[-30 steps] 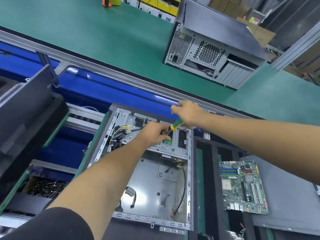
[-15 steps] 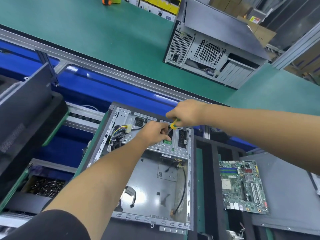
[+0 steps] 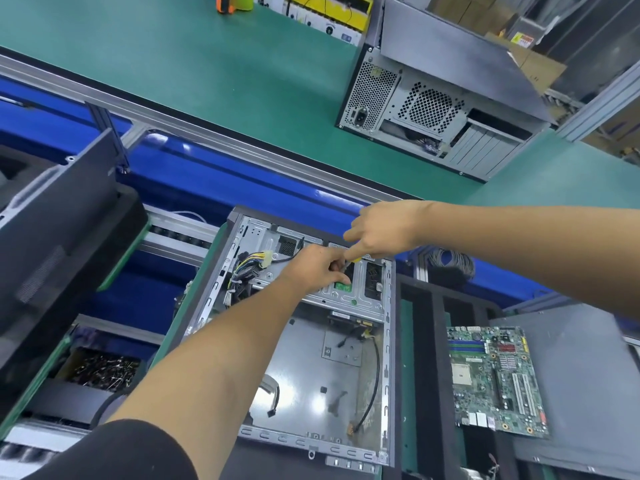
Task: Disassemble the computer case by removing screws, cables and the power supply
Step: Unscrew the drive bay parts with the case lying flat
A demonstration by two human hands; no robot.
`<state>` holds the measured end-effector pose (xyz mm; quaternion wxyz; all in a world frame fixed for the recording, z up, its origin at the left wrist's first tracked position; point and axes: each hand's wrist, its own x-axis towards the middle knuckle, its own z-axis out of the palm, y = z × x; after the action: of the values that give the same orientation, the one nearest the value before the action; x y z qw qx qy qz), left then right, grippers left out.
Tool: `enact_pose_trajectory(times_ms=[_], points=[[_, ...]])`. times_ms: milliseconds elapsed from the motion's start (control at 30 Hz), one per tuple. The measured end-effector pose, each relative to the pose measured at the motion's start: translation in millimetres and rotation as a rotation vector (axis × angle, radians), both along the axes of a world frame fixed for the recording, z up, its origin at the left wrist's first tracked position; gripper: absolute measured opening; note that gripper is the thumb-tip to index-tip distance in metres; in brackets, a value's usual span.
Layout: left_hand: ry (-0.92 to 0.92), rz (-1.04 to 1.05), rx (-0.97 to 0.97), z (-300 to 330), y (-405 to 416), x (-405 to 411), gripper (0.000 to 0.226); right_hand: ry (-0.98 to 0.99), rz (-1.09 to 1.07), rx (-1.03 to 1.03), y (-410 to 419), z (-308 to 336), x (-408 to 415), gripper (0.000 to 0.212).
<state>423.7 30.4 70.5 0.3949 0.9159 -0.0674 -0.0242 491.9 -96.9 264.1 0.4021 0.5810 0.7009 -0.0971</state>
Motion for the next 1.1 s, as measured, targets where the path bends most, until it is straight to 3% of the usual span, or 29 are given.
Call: enact_pose_trajectory(times_ms=[100, 267, 333, 400, 500, 767, 933, 1033, 1100], points=[[-0.024, -0.011, 0.016, 1, 0, -1, 0.034, 0.133, -0.373, 0.178, -8, -5, -4, 0.021], [-0.029, -0.006, 0.007, 3, 0, -1, 0.035, 0.458, -1.429, 0.512, -12, -7, -13, 0.023], [-0.032, 0.002, -0.005, 3, -1, -2, 0.035, 0.526, -1.751, 0.51, -8, -8, -16, 0.014], [-0.037, 0.0, -0.006, 3, -1, -2, 0.036, 0.432, -1.64, 0.464, -6, -7, -15, 0.01], [-0.037, 0.0, -0.01, 1, -1, -1, 0.038, 0.343, -1.301, 0.414, -4, -3, -13, 0.016], [-0.038, 0.002, -0.005, -3, 0, 1, 0.036, 0.19, -0.374, 0.129, -3, 2, -1, 0.008], [-0.035, -0.001, -0.006, -3, -1, 1, 0.029, 0.095, 0.186, 0.141, 4, 3, 8, 0.044], [-0.035, -0.001, 0.013, -3, 0, 0, 0.029, 0.113, 0.237, 0.183, 11, -4, 4, 0.045], [-0.031, 0.002, 0.015, -3, -1, 0, 0.031, 0.121, 0.111, 0.234, 6, -8, 2, 0.045]])
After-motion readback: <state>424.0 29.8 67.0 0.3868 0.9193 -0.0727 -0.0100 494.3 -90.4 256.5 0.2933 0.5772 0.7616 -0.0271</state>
